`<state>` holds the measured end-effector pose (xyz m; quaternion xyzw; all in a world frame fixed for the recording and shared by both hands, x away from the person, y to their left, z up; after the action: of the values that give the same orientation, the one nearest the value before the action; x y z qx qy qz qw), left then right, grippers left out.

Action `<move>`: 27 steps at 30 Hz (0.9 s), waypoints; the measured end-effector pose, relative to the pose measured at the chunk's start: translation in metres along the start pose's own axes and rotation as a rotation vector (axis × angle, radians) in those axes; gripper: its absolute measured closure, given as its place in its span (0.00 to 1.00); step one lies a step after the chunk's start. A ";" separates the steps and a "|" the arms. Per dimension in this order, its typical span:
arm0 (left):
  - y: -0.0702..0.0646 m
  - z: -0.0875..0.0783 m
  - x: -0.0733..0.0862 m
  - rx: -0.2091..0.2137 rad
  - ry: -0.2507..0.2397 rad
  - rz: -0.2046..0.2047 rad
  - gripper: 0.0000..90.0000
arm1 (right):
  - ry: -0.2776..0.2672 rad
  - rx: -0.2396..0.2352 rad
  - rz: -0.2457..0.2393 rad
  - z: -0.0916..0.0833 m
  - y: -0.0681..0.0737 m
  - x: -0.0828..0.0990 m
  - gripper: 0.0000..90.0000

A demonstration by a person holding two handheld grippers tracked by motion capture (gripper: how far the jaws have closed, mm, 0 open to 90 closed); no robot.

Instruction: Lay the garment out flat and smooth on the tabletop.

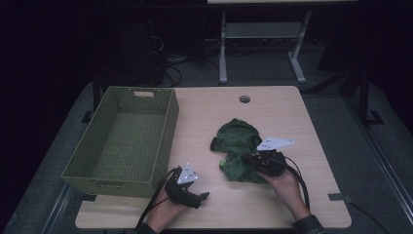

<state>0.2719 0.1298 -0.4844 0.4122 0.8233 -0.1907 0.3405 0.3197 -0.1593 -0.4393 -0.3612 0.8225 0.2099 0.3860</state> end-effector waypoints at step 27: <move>0.000 0.000 0.000 0.001 0.000 -0.003 0.14 | 0.000 0.033 0.038 -0.036 -0.025 0.027 0.72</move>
<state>0.2719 0.1297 -0.4844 0.4111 0.8238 -0.1919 0.3399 0.3089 -0.2099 -0.4399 -0.3392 0.8324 0.2039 0.3879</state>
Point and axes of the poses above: each handheld gripper's, and its own axes: z roughly forward along the jaws, x roughly out of its underside, y roughly to its left, the point moved 1 cm from there along z, roughly forward along the jaws, and after that the axes turned 3 degrees about -z, right-handed, at the moved point
